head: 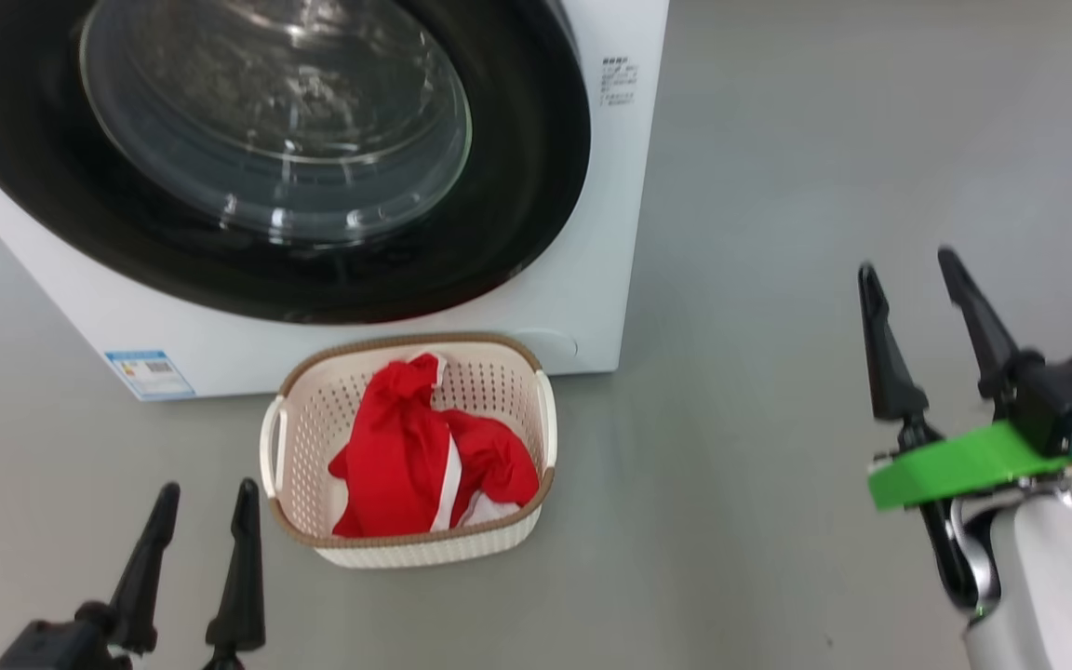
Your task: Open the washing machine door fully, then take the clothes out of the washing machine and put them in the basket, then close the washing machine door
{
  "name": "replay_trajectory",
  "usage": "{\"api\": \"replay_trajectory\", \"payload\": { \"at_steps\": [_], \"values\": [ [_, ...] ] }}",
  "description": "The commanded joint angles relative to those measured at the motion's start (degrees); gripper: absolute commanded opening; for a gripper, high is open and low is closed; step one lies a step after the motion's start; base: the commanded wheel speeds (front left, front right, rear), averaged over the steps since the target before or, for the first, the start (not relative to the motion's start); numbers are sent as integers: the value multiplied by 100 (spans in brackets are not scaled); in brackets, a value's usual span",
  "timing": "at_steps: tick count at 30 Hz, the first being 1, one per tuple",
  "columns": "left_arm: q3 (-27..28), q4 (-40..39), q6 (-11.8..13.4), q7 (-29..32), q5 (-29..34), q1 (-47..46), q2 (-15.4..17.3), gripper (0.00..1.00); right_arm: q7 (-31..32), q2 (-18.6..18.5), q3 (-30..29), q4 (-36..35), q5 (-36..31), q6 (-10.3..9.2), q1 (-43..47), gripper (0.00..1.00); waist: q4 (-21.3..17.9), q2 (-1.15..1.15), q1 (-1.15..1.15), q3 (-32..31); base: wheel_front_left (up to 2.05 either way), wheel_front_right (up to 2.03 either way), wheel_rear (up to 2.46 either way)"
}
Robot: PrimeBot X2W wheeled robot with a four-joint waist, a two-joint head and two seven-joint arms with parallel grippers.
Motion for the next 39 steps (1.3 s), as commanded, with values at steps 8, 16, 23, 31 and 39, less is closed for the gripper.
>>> {"api": "replay_trajectory", "payload": {
  "at_steps": [8,16,23,31,39],
  "values": [
    [176,-339,-33,-34,179,344,363,100,-14,23,-12,-568,-103,-6,857,100,-19,0,0,-536,0,0,0],
    [253,-407,-51,-93,202,712,450,100,39,23,-191,-1186,85,-6,1717,100,-16,0,0,-726,0,0,0],
    [340,-393,-25,-132,245,944,474,100,22,23,-241,-1446,75,-6,2262,100,-20,0,0,-856,0,0,0],
    [366,-373,-31,-154,296,1031,475,100,35,23,-212,-1498,83,-6,2450,100,-51,0,0,-929,0,0,0],
    [128,-242,-67,-97,196,1188,311,0,53,115,-318,-1264,93,0,2549,0,-59,0,0,-907,0,0,0]
  ]
}}
